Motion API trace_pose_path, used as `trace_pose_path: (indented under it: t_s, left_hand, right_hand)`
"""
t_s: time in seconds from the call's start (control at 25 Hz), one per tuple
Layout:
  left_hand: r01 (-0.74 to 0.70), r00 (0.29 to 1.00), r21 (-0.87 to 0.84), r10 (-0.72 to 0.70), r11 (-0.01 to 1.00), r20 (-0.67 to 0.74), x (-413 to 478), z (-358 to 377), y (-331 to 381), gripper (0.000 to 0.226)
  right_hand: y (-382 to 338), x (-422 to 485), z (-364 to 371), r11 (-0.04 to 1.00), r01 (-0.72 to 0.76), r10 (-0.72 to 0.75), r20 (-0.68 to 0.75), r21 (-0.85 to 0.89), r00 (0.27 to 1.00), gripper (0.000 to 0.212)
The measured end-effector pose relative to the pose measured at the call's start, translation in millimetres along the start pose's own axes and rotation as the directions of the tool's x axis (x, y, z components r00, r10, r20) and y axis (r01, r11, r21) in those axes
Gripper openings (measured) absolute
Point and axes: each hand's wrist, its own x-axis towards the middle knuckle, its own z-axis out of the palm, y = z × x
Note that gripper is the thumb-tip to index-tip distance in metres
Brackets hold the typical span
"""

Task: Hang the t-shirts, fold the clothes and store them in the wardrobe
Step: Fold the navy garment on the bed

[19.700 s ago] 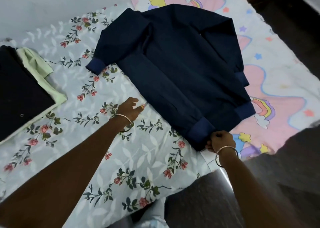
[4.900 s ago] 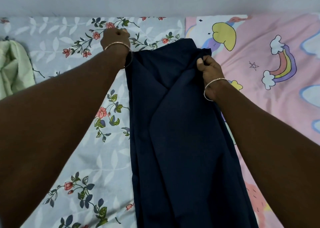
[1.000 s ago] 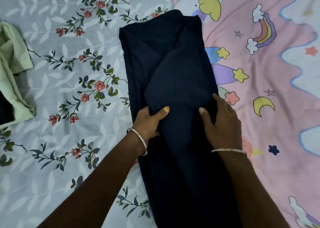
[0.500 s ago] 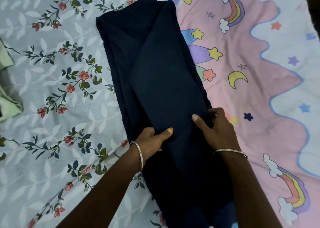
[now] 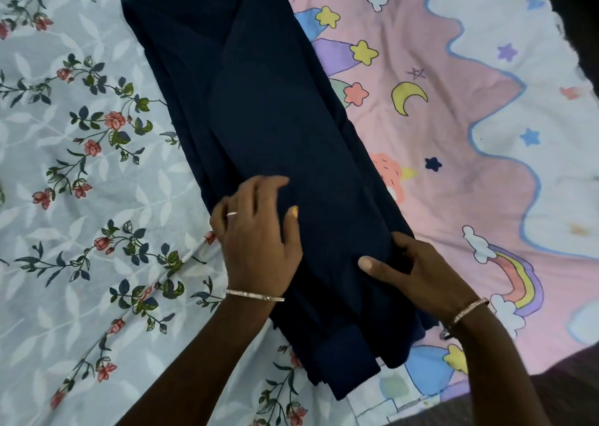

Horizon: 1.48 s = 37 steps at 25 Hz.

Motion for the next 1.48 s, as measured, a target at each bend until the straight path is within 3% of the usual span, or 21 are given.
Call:
trace_pose_path:
  t_s: [0.08, 0.16, 0.28, 0.36, 0.44, 0.48, 0.56, 0.64, 0.8, 0.88, 1.0, 1.12, 1.24, 1.32, 1.4, 1.48]
  left_hand:
    - [-0.266, 0.960, 0.032, 0.262, 0.963, 0.095, 2, 7, 5, 0.035]
    - [-0.425, 0.878, 0.079, 0.390, 0.902, 0.276, 6, 22, 4, 0.043]
    - [-0.509, 0.774, 0.123, 0.391, 0.852, 0.499, 13, 52, -12, 0.057]
    - [-0.520, 0.741, 0.136, 0.366, 0.843, 0.564, 13, 67, -24, 0.061]
    - [-0.521, 0.736, 0.136, 0.364, 0.842, 0.571, 12, 73, -28, 0.062]
    - [-0.518, 0.737, 0.129, 0.365, 0.845, 0.569, 12, 73, -28, 0.062]
    - [-0.514, 0.739, 0.120, 0.367, 0.850, 0.565, 12, 73, -28, 0.063]
    - [-0.510, 0.742, 0.116, 0.368, 0.852, 0.561, 12, 73, -29, 0.063]
    - [-0.509, 0.746, 0.108, 0.376, 0.854, 0.550, 11, 74, -29, 0.062]
    - [-0.516, 0.753, 0.114, 0.387, 0.849, 0.533, 11, 76, -30, 0.062]
    - [-0.547, 0.763, 0.148, 0.417, 0.824, 0.494, 9, 80, -33, 0.062]
    - [-0.594, 0.754, 0.190, 0.458, 0.782, 0.470, 7, 82, -35, 0.060]
    - [-0.633, 0.736, 0.220, 0.489, 0.743, 0.468, 8, 84, -36, 0.059]
    - [-0.650, 0.726, 0.229, 0.502, 0.725, 0.471, 7, 85, -36, 0.059]
    - [-0.653, 0.710, 0.201, 0.498, 0.730, 0.497, 8, 82, -32, 0.059]
    - [-0.613, 0.697, 0.081, 0.490, 0.786, 0.523, 19, 73, -27, 0.059]
  right_hand:
    - [4, -4, 10, 0.990, 0.061, -0.082, -0.167, -0.125, 0.983, 0.033]
    - [7, 0, 15, 0.970, 0.095, -0.165, -0.318, -0.223, 0.934, 0.031]
    - [6, 2, 15, 0.978, 0.011, -0.113, -0.476, -0.211, 0.872, 0.031]
    - [9, -8, 18, 0.986, -0.043, -0.064, -0.611, -0.159, 0.789, 0.025]
    - [22, -26, 24, 0.995, -0.075, -0.002, -0.733, -0.071, 0.680, 0.038]
    - [29, -36, 28, 0.994, -0.097, 0.098, -0.749, 0.045, 0.656, 0.052]
    - [37, -56, 38, 0.883, -0.125, 0.414, -0.629, 0.452, 0.658, 0.079]
    - [38, -66, 53, 0.657, -0.079, 0.584, -0.439, 0.750, 0.683, 0.086]
    - [36, -68, 83, 0.259, 0.065, 0.646, -0.223, 0.964, 0.730, 0.091]
    - [34, -70, 97, 0.199, 0.084, 0.618, -0.191, 0.976, 0.763, 0.090]
    - [24, -68, 119, 0.165, 0.138, 0.589, -0.210, 0.977, 0.780, 0.082]
    - [20, -58, 131, 0.239, 0.196, 0.671, -0.308, 0.951, 0.675, 0.078]
    - [20, -52, 127, 0.338, 0.221, 0.704, -0.402, 0.915, 0.586, 0.059]
    - [19, -55, 124, 0.362, 0.246, 0.675, -0.435, 0.899, 0.596, 0.059]
    - [14, -61, 118, 0.378, 0.270, 0.635, -0.460, 0.886, 0.621, 0.072]
    - [10, -65, 109, 0.391, 0.318, 0.585, -0.500, 0.864, 0.639, 0.077]
